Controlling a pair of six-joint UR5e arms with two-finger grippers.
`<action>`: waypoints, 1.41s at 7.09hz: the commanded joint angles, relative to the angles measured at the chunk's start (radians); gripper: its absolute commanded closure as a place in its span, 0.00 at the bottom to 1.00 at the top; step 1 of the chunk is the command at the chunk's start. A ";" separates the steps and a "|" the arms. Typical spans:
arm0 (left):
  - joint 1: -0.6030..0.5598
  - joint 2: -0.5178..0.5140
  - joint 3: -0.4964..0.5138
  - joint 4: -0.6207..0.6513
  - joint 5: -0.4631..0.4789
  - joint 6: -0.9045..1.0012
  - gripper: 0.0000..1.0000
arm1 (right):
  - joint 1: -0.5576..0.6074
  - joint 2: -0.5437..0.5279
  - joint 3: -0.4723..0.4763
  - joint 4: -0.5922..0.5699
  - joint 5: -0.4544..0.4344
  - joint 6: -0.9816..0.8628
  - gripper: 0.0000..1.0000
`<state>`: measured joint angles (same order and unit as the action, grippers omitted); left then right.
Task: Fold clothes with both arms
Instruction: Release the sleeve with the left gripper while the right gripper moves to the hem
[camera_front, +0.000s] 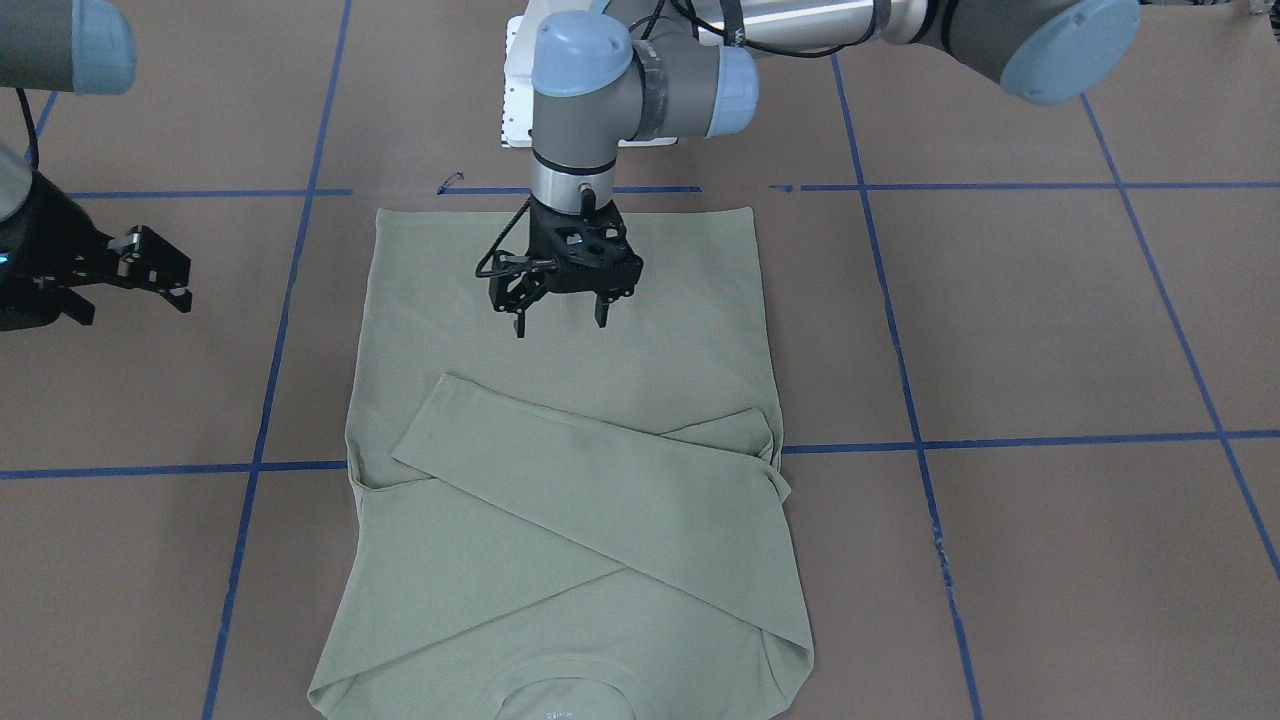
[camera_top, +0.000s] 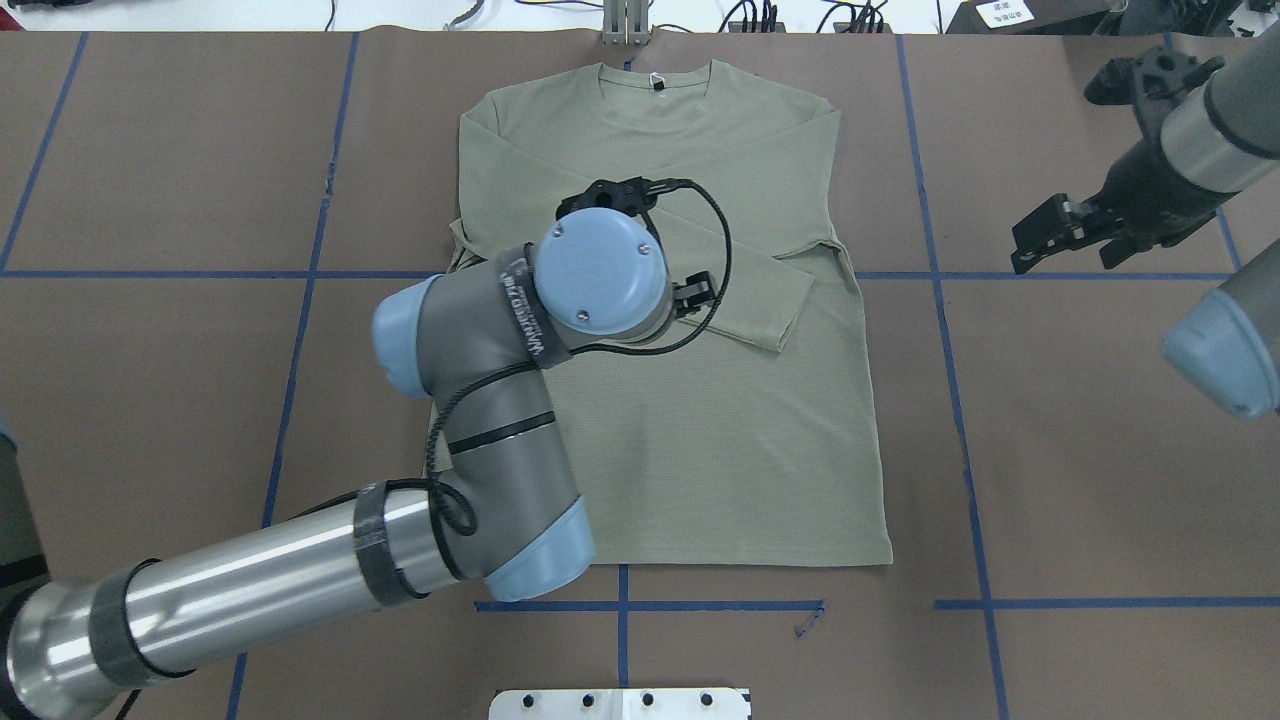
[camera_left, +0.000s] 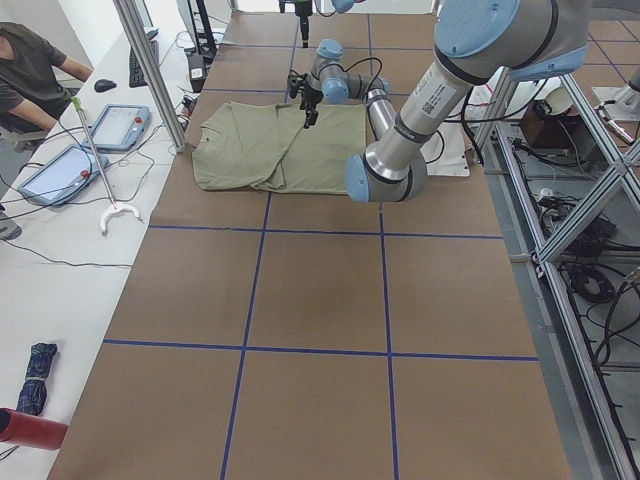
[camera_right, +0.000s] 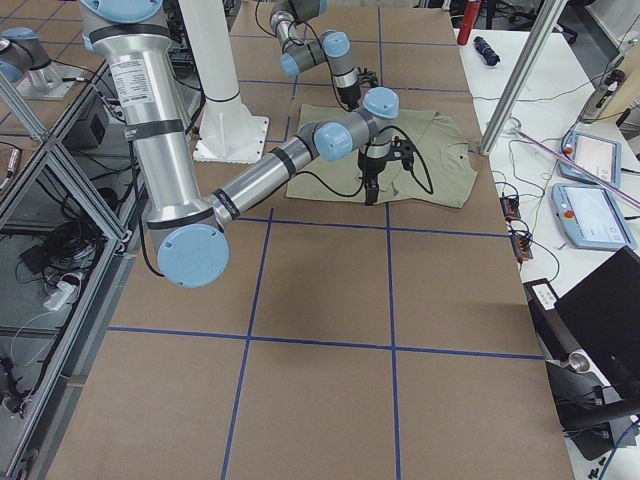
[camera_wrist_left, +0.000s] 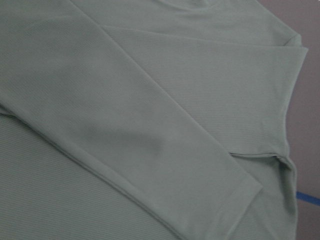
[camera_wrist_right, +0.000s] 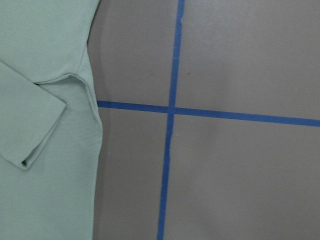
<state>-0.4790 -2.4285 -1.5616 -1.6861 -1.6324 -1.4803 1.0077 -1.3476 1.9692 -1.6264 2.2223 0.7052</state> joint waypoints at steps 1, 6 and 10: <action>-0.018 0.266 -0.319 0.066 -0.035 0.147 0.00 | -0.183 -0.072 0.060 0.216 -0.105 0.310 0.00; -0.017 0.463 -0.532 0.089 -0.033 0.172 0.00 | -0.667 -0.200 0.194 0.238 -0.423 0.658 0.00; -0.017 0.460 -0.532 0.089 -0.032 0.170 0.00 | -0.695 -0.183 0.109 0.287 -0.418 0.652 0.02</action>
<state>-0.4955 -1.9658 -2.0936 -1.5969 -1.6645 -1.3095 0.3168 -1.5327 2.0938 -1.3443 1.8026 1.3620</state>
